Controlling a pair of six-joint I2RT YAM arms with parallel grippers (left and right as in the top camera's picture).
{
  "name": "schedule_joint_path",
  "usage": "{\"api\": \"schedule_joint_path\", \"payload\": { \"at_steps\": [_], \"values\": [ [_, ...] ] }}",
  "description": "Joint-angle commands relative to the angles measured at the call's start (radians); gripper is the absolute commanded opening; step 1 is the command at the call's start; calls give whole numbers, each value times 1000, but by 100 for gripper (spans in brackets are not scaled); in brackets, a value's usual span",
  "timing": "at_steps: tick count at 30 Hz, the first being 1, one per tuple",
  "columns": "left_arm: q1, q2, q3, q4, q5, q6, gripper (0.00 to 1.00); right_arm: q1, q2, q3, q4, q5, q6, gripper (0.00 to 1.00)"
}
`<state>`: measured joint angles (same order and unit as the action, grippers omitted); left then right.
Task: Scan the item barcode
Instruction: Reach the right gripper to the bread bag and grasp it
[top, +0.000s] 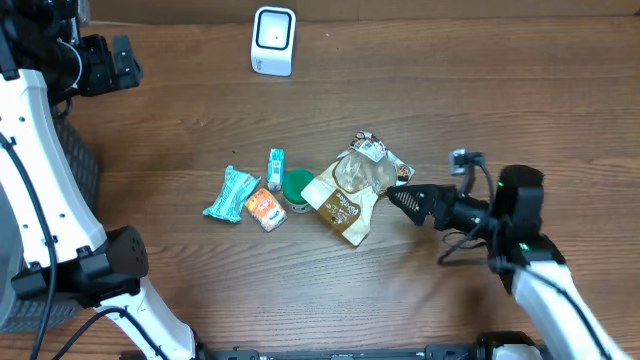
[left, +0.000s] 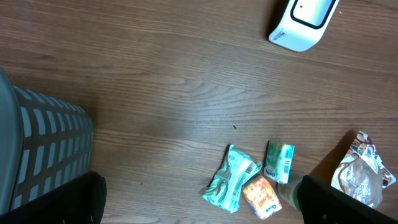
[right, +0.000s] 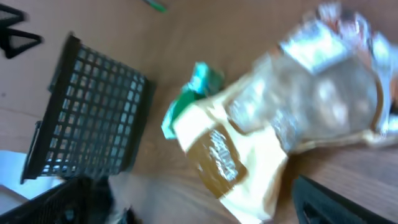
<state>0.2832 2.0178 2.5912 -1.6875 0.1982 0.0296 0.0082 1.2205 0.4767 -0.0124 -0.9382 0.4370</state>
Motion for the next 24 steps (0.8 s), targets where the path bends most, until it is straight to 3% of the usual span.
{"api": "schedule_joint_path", "payload": {
  "at_steps": [1,4,17,24],
  "values": [
    [-2,-15,16,-2,-3,16,100,7,173,18,25,-26,145,84],
    [-2,-15,16,-2,-3,16,100,39,269,18,96,-10,231,76],
    [-2,-15,16,-2,-3,16,100,280,332,18,233,463,586,80],
    [-2,-15,16,-2,-3,16,100,316,491,30,485,504,643,68]
  ]
}}
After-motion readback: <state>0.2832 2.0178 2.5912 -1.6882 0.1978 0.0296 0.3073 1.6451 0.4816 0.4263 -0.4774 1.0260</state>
